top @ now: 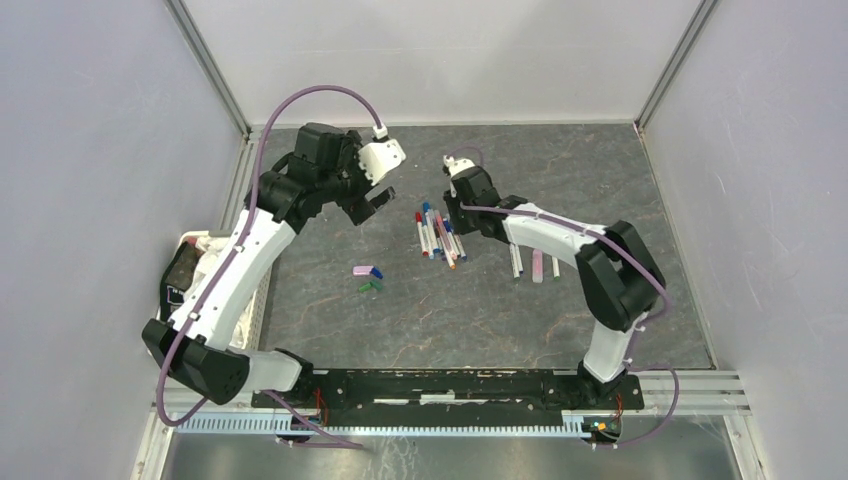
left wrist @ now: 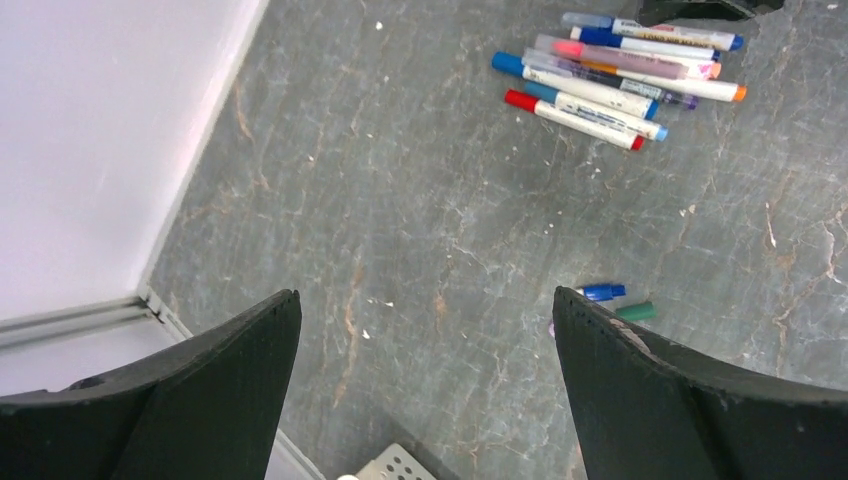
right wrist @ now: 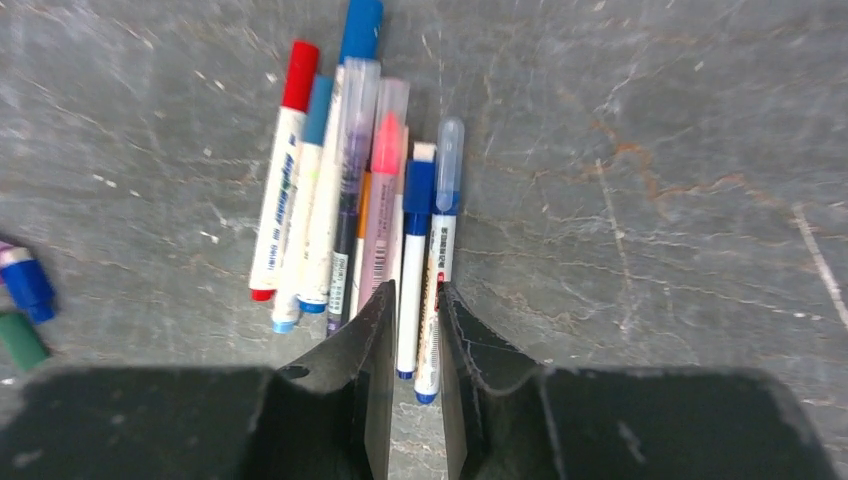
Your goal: Open the pen caps
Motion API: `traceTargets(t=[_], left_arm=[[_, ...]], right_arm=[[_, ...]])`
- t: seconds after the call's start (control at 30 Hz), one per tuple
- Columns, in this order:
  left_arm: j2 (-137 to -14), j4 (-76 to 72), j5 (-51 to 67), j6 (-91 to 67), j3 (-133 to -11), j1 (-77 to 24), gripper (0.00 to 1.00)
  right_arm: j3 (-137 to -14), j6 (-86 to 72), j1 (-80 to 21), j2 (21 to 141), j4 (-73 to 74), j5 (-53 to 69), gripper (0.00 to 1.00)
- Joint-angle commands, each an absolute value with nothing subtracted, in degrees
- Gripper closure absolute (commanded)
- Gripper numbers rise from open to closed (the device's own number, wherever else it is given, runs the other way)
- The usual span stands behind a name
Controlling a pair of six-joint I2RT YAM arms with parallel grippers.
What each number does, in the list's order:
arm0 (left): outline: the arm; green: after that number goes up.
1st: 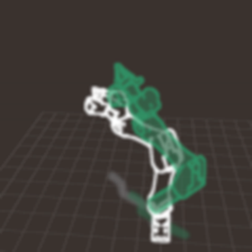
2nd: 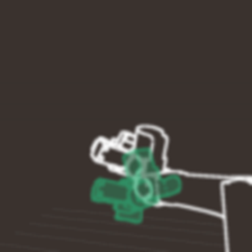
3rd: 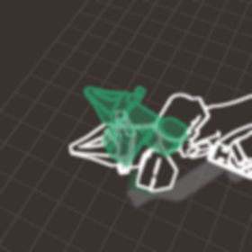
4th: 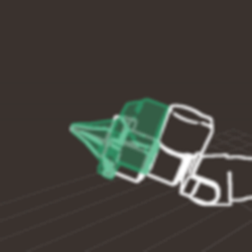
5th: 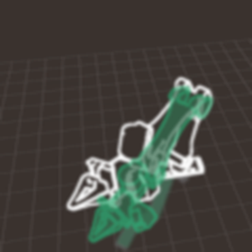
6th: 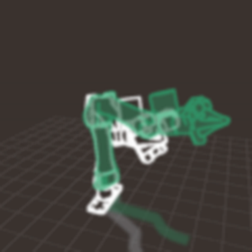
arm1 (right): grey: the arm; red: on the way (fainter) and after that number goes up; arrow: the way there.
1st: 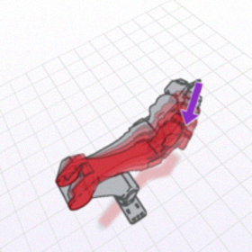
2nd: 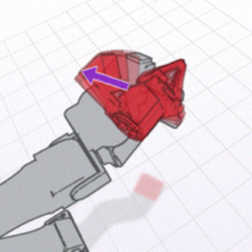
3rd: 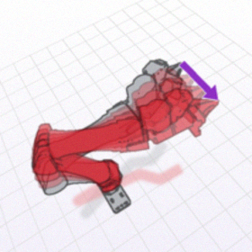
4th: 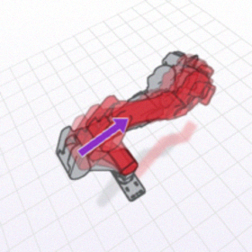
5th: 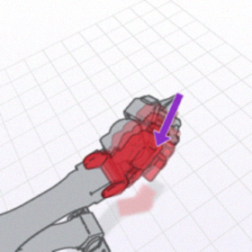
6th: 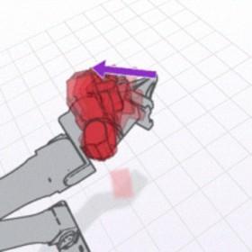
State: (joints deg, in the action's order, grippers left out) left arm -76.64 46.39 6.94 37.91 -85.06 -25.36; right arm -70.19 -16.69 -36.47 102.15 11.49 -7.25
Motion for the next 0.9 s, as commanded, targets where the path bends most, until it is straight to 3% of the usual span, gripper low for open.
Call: traceTargets(t=[0.0,0.23,0.73,0.87], left_arm=[[-76.0,47.9,5.5,33.7,-82.2,-25.3,0.00],[-75.0,48.2,8.4,33.6,-79.7,-25.3,0.00],[-75.8,49.6,11.5,34.0,-79.6,-25.2,0.00],[-75.4,49.5,13.9,34.6,-78.6,-25.2,0.00]], right_arm=[[-72.7,-16.2,-36.7,106.6,13.6,-7.3,0.76],[-72.4,-15.5,-36.8,109.5,14.3,-8.9,0.78],[-71.7,-14.5,-36.3,111.4,16.6,-11.1,0.73],[-69.9,-14.7,-34.9,110.5,15.4,-8.0,0.76]])
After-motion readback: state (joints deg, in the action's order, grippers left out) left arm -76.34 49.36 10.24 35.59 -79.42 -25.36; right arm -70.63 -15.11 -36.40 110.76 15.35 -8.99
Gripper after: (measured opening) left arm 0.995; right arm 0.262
